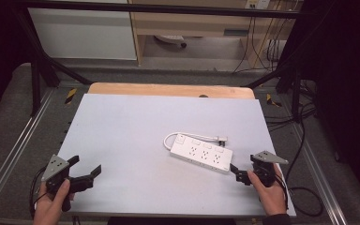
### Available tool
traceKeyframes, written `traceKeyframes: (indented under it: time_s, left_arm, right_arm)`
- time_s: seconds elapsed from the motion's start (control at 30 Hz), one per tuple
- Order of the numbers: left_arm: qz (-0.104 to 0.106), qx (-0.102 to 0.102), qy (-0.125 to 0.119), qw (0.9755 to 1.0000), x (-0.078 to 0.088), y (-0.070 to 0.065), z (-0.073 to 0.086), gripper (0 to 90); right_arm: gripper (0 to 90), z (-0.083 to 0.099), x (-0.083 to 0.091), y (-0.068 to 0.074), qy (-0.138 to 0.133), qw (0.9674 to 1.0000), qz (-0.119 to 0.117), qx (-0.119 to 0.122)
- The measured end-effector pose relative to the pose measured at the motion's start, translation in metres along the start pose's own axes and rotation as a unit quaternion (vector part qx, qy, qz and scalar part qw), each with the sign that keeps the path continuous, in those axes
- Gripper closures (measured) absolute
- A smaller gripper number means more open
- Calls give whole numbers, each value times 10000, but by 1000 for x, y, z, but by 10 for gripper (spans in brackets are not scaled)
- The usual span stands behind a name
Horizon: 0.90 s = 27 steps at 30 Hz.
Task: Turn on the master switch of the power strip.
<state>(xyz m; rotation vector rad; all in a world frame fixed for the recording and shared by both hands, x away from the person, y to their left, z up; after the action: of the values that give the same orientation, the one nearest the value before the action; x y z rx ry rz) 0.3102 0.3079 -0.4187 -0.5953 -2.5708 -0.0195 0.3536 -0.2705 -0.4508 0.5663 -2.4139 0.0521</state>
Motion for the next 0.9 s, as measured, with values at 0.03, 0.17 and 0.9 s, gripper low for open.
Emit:
traceKeyframes:
  time_s: [0.03,0.17,0.9]
  left_arm:
    - [4,-4,-2,10000,0,0,0,59]
    - [6,-9,-16,10000,1,-1,0,58]
    - [87,-39,-7,10000,0,-2,0,58]
  right_arm:
    - [53,0,0,0,-27,10000,-2,5]
    - [52,-1,1,0,-87,10000,4,34]
    - [29,-22,15,2,-591,9979,-65,-243]
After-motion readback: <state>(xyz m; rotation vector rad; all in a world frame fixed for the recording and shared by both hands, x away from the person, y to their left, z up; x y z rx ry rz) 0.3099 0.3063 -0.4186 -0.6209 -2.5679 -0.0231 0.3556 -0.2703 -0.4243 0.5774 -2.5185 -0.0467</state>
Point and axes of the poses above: each handheld gripper's, and its own axes: x roughly backward along the jaws, z roughly out of its underside, y roughly to its left, the point moved 1 cm from there along -x, roughly forward along the jaws, and after that the axes turned 4 degrees about y, right-handed, at the moved point
